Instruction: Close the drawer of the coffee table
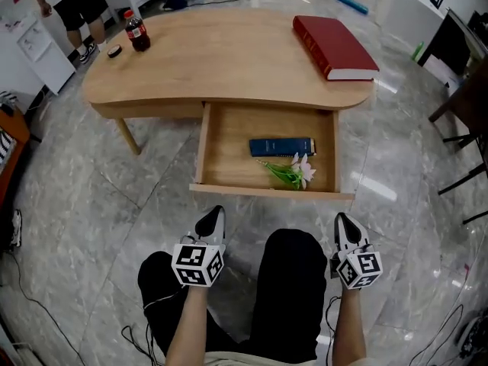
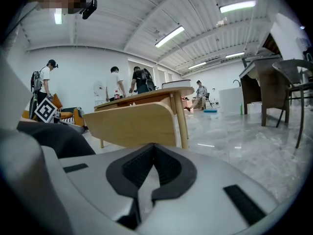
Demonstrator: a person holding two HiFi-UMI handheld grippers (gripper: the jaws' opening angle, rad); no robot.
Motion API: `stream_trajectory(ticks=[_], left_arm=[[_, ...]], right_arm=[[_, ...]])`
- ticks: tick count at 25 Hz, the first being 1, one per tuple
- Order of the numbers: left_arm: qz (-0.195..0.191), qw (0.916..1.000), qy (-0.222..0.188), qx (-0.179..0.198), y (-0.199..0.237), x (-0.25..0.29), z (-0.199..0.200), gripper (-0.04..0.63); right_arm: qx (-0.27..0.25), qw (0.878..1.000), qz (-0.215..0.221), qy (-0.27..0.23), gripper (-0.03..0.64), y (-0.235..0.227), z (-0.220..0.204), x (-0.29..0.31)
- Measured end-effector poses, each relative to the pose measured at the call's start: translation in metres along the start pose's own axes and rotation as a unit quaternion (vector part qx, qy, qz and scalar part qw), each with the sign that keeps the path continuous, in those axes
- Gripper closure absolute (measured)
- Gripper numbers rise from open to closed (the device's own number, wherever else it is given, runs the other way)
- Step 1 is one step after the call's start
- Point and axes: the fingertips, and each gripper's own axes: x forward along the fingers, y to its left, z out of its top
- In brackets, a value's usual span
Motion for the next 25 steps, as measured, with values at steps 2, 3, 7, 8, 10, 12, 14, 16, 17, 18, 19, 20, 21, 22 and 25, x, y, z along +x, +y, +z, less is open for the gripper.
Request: stream_trajectory(ticks=[2,3,7,8,10,12,14,16,17,18,19,20,21,22,25], left_arm=[[0.001,1.0,-0.005,0.0,0.002,-0.002,0.001,0.586],[0.003,1.0,-0.007,-0.001,0.004,-0.003,0.003,0.586],[0.002,0.9998,-0.015,0.012,0.008,0.0,0.01,0.586],[0.001,0.9997,-0.018,0.016,0.009,0.002,0.015,0.586],[-0.001,0.9996,-0.021,0.019,0.01,0.003,0.022,0.586],[-0.003,0.9995,-0.021,0.024,0.01,0.001,0.026,0.586],[-0.001,0.9992,-0.015,0.038,0.01,0.001,0.03,0.586],[0.003,0.9982,-0.007,0.059,0.009,0.0,0.031,0.586],[0.003,0.998,-0.005,0.063,0.009,0.0,0.031,0.586],[0.001,0.9981,-0.005,0.062,0.009,0.0,0.032,0.586],[-0.003,0.9983,-0.004,0.059,0.009,0.0,0.033,0.586],[-0.005,0.9983,-0.001,0.059,0.009,0.0,0.033,0.586],[-0.006,0.9981,0.001,0.062,0.01,-0.001,0.033,0.586],[-0.007,0.9979,0.001,0.064,0.01,-0.001,0.033,0.586],[-0.007,0.9979,0.002,0.065,0.01,0.001,0.035,0.586]], right_arm=[[-0.003,1.0,0.007,-0.009,0.601,0.009,0.004,0.001],[-0.004,1.0,0.01,-0.014,0.601,0.012,0.007,0.001],[0.0,0.999,0.002,-0.034,0.601,0.015,0.016,0.006],[0.001,0.999,0.001,-0.038,0.601,0.016,0.019,0.009],[-0.001,0.999,0.0,-0.042,0.601,0.019,0.023,0.013],[0.0,0.999,0.002,-0.045,0.601,0.022,0.027,0.015],[0.002,0.999,0.006,-0.054,0.601,0.023,0.034,0.016],[-0.002,0.999,0.011,-0.052,0.601,0.023,0.038,0.017],[-0.003,0.999,0.012,-0.05,0.601,0.023,0.039,0.017],[-0.003,0.999,0.01,-0.049,0.601,0.022,0.039,0.018],[-0.002,0.999,0.008,-0.049,0.601,0.022,0.039,0.018],[-0.003,0.999,0.007,-0.048,0.601,0.024,0.039,0.018],[-0.004,0.999,0.006,-0.049,0.601,0.026,0.039,0.018],[-0.006,0.999,0.007,-0.051,0.601,0.027,0.04,0.018],[-0.005,0.999,0.003,-0.053,0.601,0.028,0.043,0.019]])
